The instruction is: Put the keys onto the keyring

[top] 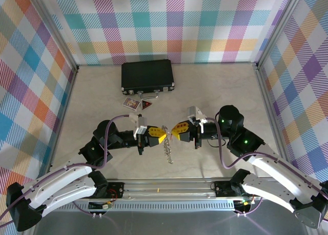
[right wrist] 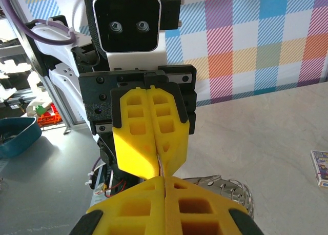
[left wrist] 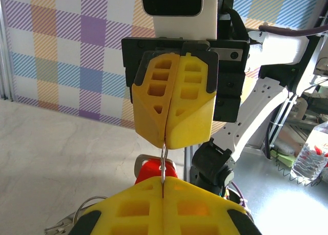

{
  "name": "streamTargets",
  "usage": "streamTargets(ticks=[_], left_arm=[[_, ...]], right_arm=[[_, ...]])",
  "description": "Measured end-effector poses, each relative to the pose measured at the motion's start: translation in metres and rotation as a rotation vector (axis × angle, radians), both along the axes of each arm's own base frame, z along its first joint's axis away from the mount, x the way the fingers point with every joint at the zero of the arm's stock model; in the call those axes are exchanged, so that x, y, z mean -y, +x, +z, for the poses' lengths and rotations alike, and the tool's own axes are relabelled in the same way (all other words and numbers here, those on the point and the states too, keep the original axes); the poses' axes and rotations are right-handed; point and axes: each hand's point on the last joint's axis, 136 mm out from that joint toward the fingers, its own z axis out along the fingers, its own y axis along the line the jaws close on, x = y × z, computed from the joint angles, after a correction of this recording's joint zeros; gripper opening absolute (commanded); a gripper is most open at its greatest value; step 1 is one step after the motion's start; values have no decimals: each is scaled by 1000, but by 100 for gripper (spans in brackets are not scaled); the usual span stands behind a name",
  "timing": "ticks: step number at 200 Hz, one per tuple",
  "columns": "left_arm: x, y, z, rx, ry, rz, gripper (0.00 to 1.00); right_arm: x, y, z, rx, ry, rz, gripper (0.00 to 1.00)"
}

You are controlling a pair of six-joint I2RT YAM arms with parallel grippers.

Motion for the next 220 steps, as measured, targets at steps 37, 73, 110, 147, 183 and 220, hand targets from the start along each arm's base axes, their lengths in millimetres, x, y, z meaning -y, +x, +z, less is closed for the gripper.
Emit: streamTargets(ticks=[37, 73, 110, 147, 183, 220], left_arm=[[-1, -1, 3, 6, -7, 1, 0], [-2, -1, 3, 6, -7, 0, 0], [-2, -1, 3, 7, -7, 0, 0], [-2, -1, 3, 6, -7, 0, 0], [-2, -1, 3, 6, -7, 0, 0], [-2, -1, 3, 6, -7, 1, 0]], right_arm=[[2, -3, 10, 22, 33, 1, 0], [1, -3, 13, 17, 47, 2, 0], [-1, 0, 9, 9, 40, 2, 0], [-3, 2, 5, 0, 30, 1, 0], [-3, 2, 3, -3, 27, -2, 0], [-3, 2, 5, 2, 32, -1, 0]])
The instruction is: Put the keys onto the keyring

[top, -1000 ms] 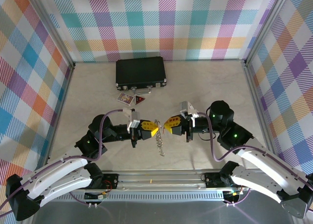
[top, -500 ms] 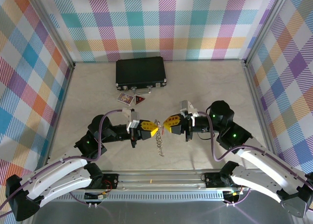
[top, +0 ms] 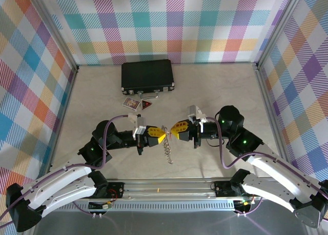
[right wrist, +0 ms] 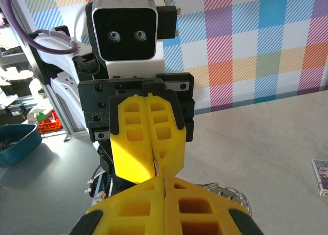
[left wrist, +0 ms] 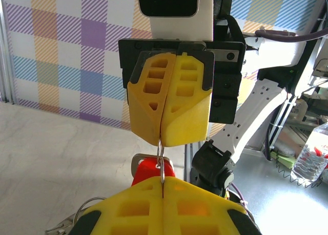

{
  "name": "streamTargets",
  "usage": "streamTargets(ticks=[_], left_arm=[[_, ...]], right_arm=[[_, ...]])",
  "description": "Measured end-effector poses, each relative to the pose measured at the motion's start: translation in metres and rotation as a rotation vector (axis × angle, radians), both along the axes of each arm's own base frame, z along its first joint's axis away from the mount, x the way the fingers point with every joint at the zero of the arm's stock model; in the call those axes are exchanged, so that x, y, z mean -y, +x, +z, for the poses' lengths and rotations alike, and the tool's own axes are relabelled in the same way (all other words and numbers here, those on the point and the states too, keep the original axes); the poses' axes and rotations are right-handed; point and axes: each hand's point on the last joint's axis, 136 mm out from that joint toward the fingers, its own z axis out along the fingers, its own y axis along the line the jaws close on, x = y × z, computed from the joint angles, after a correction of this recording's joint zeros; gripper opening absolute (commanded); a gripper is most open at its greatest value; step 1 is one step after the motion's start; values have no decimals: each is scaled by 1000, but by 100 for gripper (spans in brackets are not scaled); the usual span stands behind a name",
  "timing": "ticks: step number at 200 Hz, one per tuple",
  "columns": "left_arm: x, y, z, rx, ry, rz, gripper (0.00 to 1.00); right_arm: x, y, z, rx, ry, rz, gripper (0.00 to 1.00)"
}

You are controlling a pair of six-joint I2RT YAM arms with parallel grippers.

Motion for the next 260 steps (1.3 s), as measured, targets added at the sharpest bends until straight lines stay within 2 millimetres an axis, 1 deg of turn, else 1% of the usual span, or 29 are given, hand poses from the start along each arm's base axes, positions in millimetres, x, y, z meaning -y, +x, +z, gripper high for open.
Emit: streamTargets(ticks=[45, 82, 154, 231, 260], left_arm=[[0, 0, 0, 0, 0, 0, 0], [0, 0, 0, 0, 0, 0, 0], [0, 0, 0, 1, 0, 0, 0], [0, 0, 0, 0, 0, 0, 0], [0, 0, 0, 0, 0, 0, 0]], right_arm=[[0, 0, 2, 1, 9, 3, 0], [0, 0, -2, -18, 4, 4, 0], [-1, -2, -3, -23, 4, 13, 0], [5, -5, 4, -8, 24, -2, 0], [4, -4, 0, -13, 19, -3, 0]])
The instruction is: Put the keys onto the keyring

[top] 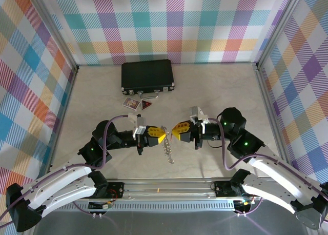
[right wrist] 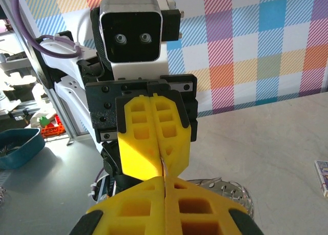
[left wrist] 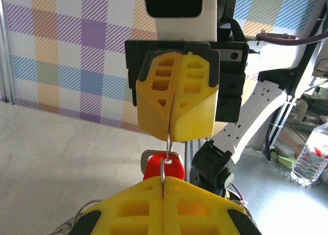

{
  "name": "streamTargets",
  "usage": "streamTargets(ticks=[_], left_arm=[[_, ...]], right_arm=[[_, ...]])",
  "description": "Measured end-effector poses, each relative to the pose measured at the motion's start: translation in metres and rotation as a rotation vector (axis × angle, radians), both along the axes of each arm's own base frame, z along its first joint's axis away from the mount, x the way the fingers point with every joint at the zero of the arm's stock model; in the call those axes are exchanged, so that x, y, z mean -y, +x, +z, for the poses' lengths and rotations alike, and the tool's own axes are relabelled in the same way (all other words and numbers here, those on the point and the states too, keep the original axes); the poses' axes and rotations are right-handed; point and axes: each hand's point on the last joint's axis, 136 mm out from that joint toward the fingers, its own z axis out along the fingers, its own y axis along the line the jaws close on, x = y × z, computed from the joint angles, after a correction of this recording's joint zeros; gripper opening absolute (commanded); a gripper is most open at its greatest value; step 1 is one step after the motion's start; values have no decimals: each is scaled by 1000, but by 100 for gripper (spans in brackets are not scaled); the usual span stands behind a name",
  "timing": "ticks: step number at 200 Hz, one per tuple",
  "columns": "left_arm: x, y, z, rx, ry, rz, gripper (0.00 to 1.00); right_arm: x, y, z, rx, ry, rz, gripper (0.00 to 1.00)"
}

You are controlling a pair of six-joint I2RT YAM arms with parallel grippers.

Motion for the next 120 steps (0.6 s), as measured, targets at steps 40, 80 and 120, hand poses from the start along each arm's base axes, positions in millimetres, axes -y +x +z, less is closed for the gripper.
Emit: streamTargets(ticks=[40, 80, 120], left_arm=[[0, 0, 0, 0, 0, 0, 0], [0, 0, 0, 0, 0, 1, 0], [0, 1, 0, 0, -1, 4, 0]], right_arm=[[-2, 2, -5, -10, -10, 0, 0], [-3, 3, -4, -5, -4, 0, 0], [-3, 7, -4, -10, -4, -24, 0]])
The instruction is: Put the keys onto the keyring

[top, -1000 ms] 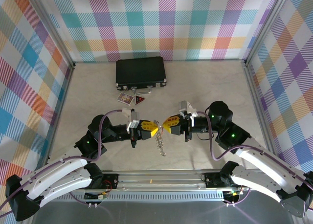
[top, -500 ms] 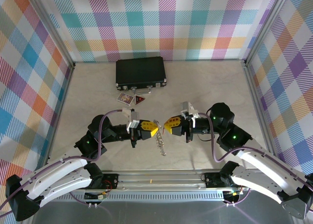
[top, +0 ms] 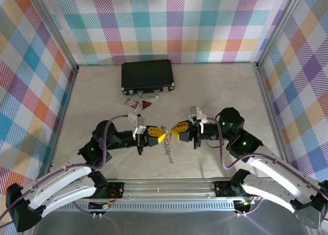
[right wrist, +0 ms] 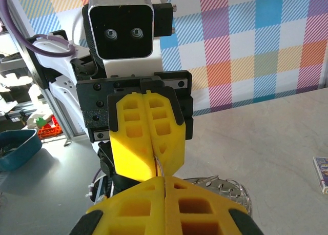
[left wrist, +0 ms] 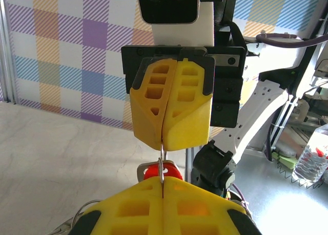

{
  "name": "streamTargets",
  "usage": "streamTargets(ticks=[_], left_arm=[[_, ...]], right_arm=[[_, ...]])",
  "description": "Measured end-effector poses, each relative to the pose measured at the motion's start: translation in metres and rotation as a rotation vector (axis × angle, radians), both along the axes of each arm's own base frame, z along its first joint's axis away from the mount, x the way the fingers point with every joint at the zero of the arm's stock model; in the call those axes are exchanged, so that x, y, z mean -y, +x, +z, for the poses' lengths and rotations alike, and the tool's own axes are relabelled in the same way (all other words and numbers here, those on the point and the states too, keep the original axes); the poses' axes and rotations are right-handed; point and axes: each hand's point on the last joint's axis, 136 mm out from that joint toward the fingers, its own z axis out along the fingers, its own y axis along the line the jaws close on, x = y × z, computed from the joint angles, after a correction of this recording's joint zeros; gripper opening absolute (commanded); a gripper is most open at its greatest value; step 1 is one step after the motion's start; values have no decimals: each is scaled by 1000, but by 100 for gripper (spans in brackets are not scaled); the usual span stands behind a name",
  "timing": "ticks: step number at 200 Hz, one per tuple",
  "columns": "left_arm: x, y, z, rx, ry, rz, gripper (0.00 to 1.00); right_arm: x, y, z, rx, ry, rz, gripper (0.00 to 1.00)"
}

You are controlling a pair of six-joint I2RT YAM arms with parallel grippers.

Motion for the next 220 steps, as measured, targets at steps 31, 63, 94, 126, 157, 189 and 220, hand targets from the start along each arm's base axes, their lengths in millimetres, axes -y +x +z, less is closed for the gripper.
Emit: streamTargets(ticks=[31, 63, 94, 126, 157, 189, 220], left_arm=[[0, 0, 0, 0, 0, 1, 0], [0, 1, 0, -1, 0, 5, 0], [0, 0, 1, 2, -2, 2, 0], [0, 0, 5, 14, -16, -1, 0], [0, 0, 4, 13, -15, -1, 0], [0, 0, 3, 14, -10, 1, 0], [-1, 7, -5, 10, 21, 38, 0]], right_arm=[[0, 3, -1, 2, -1, -19, 0], [1, 4, -1, 6, 1, -33, 0], [2, 8, -2, 9, 3, -56, 0], [1, 9, 0, 18, 12, -66, 0], [1, 9, 0, 20, 15, -65, 0], [1, 7, -1, 9, 12, -53, 0], [7, 3, -4, -4, -5, -63, 0]])
